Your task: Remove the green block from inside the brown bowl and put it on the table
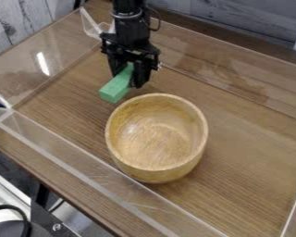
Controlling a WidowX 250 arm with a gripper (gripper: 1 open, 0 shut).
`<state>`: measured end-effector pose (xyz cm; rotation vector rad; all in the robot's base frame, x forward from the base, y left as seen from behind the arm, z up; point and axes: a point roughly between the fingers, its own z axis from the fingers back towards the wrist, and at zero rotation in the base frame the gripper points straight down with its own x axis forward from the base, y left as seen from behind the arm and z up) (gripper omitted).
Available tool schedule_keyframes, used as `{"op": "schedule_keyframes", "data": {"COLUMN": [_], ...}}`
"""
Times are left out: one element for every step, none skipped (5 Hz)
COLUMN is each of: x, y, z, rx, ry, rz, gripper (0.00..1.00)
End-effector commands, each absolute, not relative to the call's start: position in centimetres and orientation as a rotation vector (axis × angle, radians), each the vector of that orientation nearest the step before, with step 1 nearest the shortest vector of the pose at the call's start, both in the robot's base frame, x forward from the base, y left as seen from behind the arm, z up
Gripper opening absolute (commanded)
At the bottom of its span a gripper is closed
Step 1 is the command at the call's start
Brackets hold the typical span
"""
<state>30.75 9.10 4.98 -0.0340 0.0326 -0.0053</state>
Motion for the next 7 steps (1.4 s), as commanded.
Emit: {"op": "schedule_keyframes", "data": {"x": [32.1,32.1,32.2,32.6,33.9,35.9,37.7], "y": [9.1,8.9,8.7,8.2,6.6,4.2,1.3], "z": [7.9,8.1,8.4,9.1,10.0,10.6,11.0], "rx": [-0.010,-0.013,-0.017,-0.025,-0.035,-0.047,-0.058], "ry": [-0.059,-0.062,-0.065,-0.076,-0.096,-0.112,-0.122], "rz": [-0.016,-0.017,-0.019,-0.024,-0.047,-0.073,-0.111], "gripper": [0.00,0.00,0.00,0.00,0.00,0.00,0.00]}}
